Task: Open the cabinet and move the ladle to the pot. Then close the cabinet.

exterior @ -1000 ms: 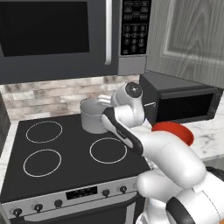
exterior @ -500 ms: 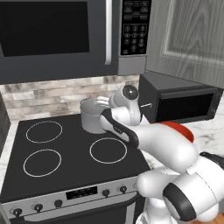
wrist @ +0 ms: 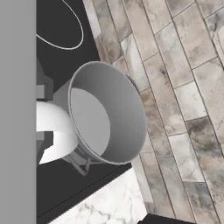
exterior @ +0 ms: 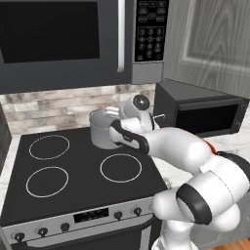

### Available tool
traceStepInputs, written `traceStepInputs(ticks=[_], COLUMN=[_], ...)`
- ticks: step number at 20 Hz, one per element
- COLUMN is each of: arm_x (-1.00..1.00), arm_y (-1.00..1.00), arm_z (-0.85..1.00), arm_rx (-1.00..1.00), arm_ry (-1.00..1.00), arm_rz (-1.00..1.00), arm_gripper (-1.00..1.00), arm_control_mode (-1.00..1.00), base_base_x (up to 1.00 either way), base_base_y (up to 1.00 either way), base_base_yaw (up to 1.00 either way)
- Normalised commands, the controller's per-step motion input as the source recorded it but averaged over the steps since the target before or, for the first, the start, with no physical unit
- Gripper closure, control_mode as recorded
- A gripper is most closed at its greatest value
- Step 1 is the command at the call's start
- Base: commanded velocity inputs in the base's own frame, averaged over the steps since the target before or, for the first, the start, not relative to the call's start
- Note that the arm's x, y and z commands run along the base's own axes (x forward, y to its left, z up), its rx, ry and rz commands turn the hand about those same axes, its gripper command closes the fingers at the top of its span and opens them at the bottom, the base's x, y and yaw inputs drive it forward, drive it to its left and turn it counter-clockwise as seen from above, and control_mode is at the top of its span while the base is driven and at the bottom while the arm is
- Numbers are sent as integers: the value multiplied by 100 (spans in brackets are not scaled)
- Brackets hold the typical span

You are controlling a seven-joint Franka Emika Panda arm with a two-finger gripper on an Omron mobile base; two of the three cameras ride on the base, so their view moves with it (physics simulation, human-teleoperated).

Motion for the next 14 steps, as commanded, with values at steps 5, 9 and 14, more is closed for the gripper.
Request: traceStepInputs(ticks=[5,9,14], arm_x=[28,28,30], arm_y=[12,11,7], arm_z=[-8,-18,-18], arm_rx=[0,-1,-2], arm_ry=[0,0,0], arm_rz=[0,1,2], arm_gripper=[100,100,100], arm_control_mode=[-100,-100,-100], base_base_x=[0,0,0], base_base_y=[0,0,0], base_base_yaw=[0,0,0])
